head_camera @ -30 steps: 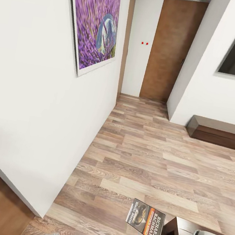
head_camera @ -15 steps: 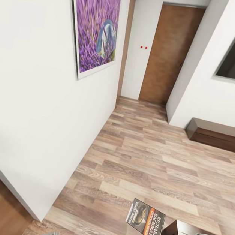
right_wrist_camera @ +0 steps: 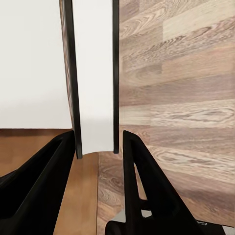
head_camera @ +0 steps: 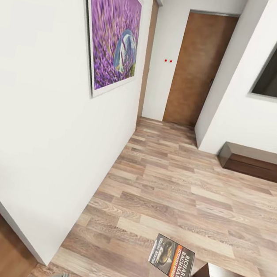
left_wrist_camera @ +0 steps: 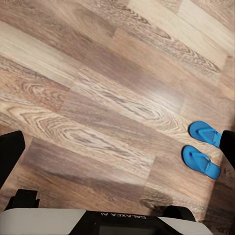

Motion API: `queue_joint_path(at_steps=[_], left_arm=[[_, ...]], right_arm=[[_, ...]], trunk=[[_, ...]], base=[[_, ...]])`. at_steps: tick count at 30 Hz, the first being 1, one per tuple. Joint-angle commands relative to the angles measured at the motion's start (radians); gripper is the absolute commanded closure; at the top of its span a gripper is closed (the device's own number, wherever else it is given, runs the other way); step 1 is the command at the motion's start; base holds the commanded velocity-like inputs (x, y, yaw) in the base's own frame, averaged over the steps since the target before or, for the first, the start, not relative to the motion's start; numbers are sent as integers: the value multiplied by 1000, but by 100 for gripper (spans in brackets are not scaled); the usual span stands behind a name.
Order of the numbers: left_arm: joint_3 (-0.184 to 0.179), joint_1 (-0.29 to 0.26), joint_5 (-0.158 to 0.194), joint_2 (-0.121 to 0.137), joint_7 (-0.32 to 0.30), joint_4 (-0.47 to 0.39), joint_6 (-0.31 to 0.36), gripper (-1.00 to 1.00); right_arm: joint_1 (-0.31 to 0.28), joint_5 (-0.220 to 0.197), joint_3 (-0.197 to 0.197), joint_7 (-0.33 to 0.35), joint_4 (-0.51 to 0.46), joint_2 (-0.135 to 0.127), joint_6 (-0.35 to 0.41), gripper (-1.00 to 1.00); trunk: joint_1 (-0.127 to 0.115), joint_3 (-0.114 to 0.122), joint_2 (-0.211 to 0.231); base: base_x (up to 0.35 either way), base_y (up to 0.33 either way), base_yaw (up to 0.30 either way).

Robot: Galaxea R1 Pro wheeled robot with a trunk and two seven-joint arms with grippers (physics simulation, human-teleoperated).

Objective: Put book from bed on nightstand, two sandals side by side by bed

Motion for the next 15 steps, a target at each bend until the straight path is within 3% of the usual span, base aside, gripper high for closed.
queue_joint_path(at_steps=[1,15], left_arm=[[3,-1,9,0,-7,1,0,-100],[4,-1,9,0,-7,1,0,-100]], right_arm=[[-1,0,-6,4,0,0,10,100],[-1,0,-6,4,0,0,10,100]], trunk=[[0,0,-1],[0,23,-1]], base=[[0,0,0],[0,0,0]])
